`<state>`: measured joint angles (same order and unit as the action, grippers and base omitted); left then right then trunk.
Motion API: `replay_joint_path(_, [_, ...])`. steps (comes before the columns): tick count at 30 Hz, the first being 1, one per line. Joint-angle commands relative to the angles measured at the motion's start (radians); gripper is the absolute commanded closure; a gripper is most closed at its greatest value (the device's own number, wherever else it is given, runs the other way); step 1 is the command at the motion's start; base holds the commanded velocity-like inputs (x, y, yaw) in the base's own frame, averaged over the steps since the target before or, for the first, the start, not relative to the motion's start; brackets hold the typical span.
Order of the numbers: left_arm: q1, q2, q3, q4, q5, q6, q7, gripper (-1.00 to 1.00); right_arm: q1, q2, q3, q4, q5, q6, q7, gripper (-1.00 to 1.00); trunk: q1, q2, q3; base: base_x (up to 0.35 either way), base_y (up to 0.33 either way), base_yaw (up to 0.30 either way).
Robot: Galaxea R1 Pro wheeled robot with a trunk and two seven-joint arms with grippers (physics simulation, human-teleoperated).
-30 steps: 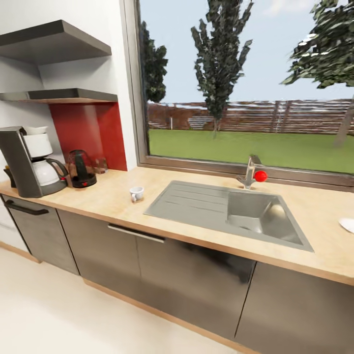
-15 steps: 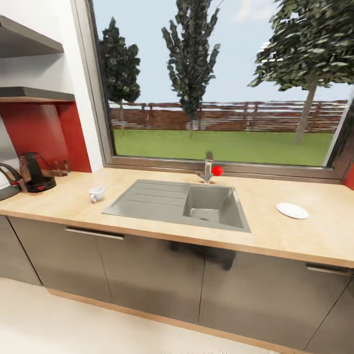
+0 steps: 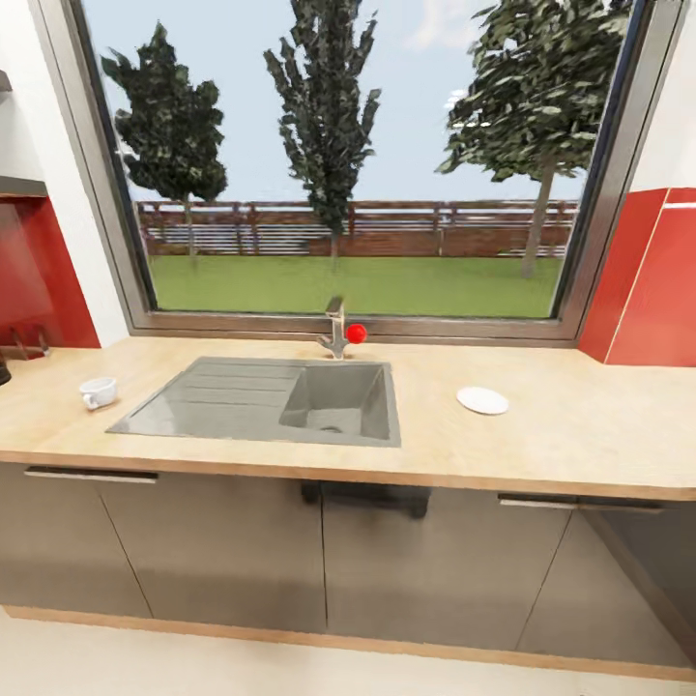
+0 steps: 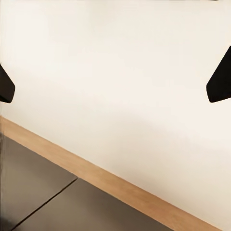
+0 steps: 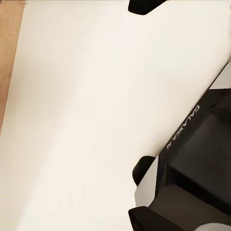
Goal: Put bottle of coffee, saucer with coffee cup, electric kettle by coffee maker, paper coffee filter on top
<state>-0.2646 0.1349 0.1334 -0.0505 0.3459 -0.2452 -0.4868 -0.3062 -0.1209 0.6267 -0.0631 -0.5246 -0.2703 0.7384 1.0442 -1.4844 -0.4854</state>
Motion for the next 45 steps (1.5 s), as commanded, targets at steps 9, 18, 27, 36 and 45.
replay_joint_path(9, [-0.001, -0.001, 0.008, 0.001, -0.002, -0.002, -0.006, -1.00, -0.001, 0.000, 0.008, 0.000, -0.006, -0.005, -0.001, -1.00, 0.000, -0.001, -0.001, -0.040, -0.301, -0.030])
replay_joint_path(18, [-0.001, -0.001, 0.008, 0.001, -0.002, -0.002, -0.006, -1.00, -0.001, 0.000, 0.009, 0.000, -0.006, -0.004, 0.003, -1.00, 0.000, -0.001, -0.001, -0.167, -0.273, -0.001])
replay_joint_path(27, [-0.001, -0.001, 0.008, 0.002, -0.002, -0.002, -0.006, -1.00, -0.001, 0.000, 0.008, 0.000, -0.006, -0.004, 0.004, -1.00, 0.000, -0.001, -0.001, -0.235, -0.230, 0.000])
replay_joint_path(36, [-0.001, -0.001, -0.003, -0.026, -0.001, 0.001, -0.016, -1.00, -0.006, -0.010, 0.001, -0.026, -0.014, -0.002, 0.007, -1.00, 0.000, -0.001, -0.001, -0.151, -0.127, 0.000])
replay_joint_path(45, [-0.001, 0.005, -0.005, -0.291, -0.002, 0.327, -0.156, -1.00, -0.037, -0.053, -0.001, -0.274, -0.011, 0.197, 0.159, -1.00, 0.000, -0.001, -0.001, -0.007, -0.006, 0.000])
